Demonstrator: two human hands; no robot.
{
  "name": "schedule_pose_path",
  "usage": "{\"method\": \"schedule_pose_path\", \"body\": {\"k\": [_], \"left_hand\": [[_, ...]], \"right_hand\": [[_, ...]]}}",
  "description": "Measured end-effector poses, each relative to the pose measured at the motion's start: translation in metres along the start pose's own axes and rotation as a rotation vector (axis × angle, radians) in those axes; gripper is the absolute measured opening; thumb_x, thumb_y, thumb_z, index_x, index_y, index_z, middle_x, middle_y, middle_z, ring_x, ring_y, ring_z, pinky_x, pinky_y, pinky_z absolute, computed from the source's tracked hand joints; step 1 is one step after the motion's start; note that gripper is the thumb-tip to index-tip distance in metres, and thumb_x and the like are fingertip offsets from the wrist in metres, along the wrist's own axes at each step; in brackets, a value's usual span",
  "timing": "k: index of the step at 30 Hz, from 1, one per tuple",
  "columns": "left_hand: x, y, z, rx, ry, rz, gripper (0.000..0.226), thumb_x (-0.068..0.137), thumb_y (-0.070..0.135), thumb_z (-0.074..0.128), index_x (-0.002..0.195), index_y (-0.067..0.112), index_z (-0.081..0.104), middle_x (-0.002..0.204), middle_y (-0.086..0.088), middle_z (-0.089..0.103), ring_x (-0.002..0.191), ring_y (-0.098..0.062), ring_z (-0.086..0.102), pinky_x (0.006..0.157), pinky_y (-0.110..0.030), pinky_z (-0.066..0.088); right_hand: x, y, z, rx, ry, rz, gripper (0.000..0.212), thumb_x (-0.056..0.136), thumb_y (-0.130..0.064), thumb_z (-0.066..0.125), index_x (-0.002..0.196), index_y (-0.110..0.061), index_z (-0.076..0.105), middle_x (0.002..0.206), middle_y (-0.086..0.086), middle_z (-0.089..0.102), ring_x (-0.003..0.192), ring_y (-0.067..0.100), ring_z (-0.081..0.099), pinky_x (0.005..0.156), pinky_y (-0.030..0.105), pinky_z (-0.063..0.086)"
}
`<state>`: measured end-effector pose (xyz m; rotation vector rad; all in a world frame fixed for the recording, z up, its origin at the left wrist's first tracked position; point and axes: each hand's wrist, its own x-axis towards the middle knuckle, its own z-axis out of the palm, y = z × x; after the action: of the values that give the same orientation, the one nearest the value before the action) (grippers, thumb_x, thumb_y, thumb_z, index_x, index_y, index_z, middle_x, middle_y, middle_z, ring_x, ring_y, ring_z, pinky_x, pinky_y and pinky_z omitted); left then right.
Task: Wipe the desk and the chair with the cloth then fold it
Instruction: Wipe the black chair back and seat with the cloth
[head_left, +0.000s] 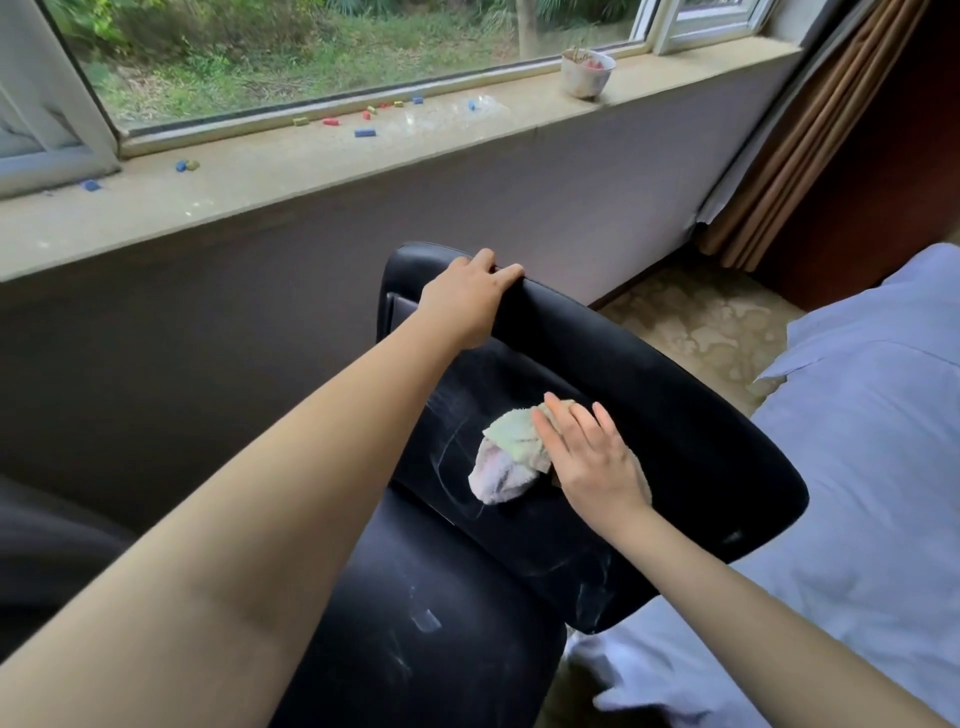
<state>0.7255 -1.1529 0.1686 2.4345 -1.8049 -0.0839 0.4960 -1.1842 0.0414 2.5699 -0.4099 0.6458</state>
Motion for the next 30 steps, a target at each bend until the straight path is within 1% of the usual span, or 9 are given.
{"method": "schedule_pose_path", "body": {"k": [5, 8, 11, 14, 17, 19, 21, 26, 30], "left_hand": [[0.002, -0.01, -0.001, -0.027, -0.021, 0.011, 0.073, 0.08, 0.004, 0.056, 0.142, 0.029, 0.028, 0.137, -0.005, 0.035, 0.118, -0.028, 0.041, 0.087, -0.041, 0.048], [0.005, -0.02, -0.006, -0.037, -0.05, 0.037, 0.072, 0.08, 0.004, 0.055, 0.142, 0.031, 0.031, 0.136, -0.003, 0.037, 0.116, -0.026, 0.045, 0.082, -0.036, 0.046], [0.01, -0.027, -0.013, -0.035, -0.075, 0.034, 0.07, 0.08, -0.001, 0.051, 0.141, 0.03, 0.035, 0.135, -0.003, 0.039, 0.112, -0.026, 0.052, 0.079, -0.037, 0.048], [0.009, -0.022, -0.015, 0.01, -0.067, 0.014, 0.069, 0.08, -0.002, 0.052, 0.139, 0.028, 0.035, 0.132, -0.005, 0.04, 0.105, -0.029, 0.054, 0.076, -0.042, 0.05], [0.005, -0.012, -0.009, 0.045, -0.045, -0.001, 0.067, 0.08, -0.002, 0.054, 0.139, 0.024, 0.033, 0.132, -0.007, 0.039, 0.104, -0.03, 0.054, 0.065, -0.038, 0.043], [0.003, -0.009, -0.007, 0.039, -0.028, -0.008, 0.068, 0.081, -0.002, 0.054, 0.14, 0.024, 0.031, 0.134, -0.007, 0.038, 0.109, -0.029, 0.052, 0.066, -0.036, 0.042], [0.002, -0.007, -0.006, 0.019, -0.016, -0.004, 0.069, 0.081, -0.001, 0.054, 0.141, 0.024, 0.03, 0.136, -0.006, 0.037, 0.112, -0.029, 0.05, 0.069, -0.037, 0.043], [0.002, -0.007, 0.0, -0.007, -0.003, 0.004, 0.074, 0.079, -0.003, 0.052, 0.142, 0.027, 0.027, 0.138, -0.003, 0.035, 0.117, -0.026, 0.044, 0.068, -0.036, 0.042], [0.001, -0.023, 0.004, -0.06, -0.001, 0.061, 0.082, 0.078, -0.003, 0.053, 0.148, 0.024, 0.021, 0.15, 0.003, 0.026, 0.131, -0.023, 0.033, 0.095, -0.042, 0.044]], "right_hand": [[0.054, -0.002, 0.021, -0.016, 0.002, -0.095, 0.044, 0.087, -0.008, 0.04, 0.127, -0.014, 0.058, 0.127, 0.016, 0.059, 0.112, 0.028, 0.046, 0.101, 0.044, 0.033], [0.106, -0.025, 0.034, -0.002, -0.032, -0.152, 0.042, 0.083, -0.012, 0.044, 0.119, -0.014, 0.065, 0.12, 0.015, 0.056, 0.107, 0.028, 0.047, 0.096, 0.039, 0.033], [0.157, -0.054, 0.039, 0.053, -0.124, -0.285, 0.038, 0.057, -0.012, 0.077, 0.094, -0.009, 0.068, 0.081, 0.007, 0.064, 0.076, 0.025, 0.058, 0.074, 0.034, 0.043], [0.173, -0.061, 0.03, 0.121, -0.26, -0.366, 0.034, 0.035, -0.012, 0.079, 0.069, -0.014, 0.073, 0.064, 0.002, 0.064, 0.06, 0.022, 0.062, 0.053, 0.022, 0.048], [0.156, -0.052, 0.031, 0.143, -0.275, -0.394, 0.035, 0.046, -0.017, 0.072, 0.081, -0.012, 0.072, 0.08, 0.007, 0.067, 0.082, 0.025, 0.059, 0.071, 0.029, 0.048], [0.131, -0.043, 0.035, 0.059, -0.298, -0.433, 0.046, 0.064, -0.03, 0.066, 0.103, -0.006, 0.068, 0.107, 0.014, 0.066, 0.106, 0.03, 0.051, 0.094, 0.041, 0.037], [0.104, -0.029, 0.032, 0.007, -0.372, -0.467, 0.056, 0.073, -0.047, 0.065, 0.111, -0.006, 0.066, 0.12, 0.017, 0.061, 0.116, 0.033, 0.051, 0.101, 0.045, 0.03], [0.013, 0.003, 0.007, 0.038, -0.455, -0.59, 0.031, 0.069, -0.041, 0.072, 0.087, -0.016, 0.072, 0.107, 0.009, 0.068, 0.107, 0.026, 0.061, 0.103, 0.04, 0.031], [-0.053, 0.021, -0.008, 0.012, -0.512, -0.741, 0.024, 0.066, -0.034, 0.069, 0.085, -0.02, 0.071, 0.105, 0.004, 0.068, 0.105, 0.022, 0.062, 0.107, 0.04, 0.024]]}}
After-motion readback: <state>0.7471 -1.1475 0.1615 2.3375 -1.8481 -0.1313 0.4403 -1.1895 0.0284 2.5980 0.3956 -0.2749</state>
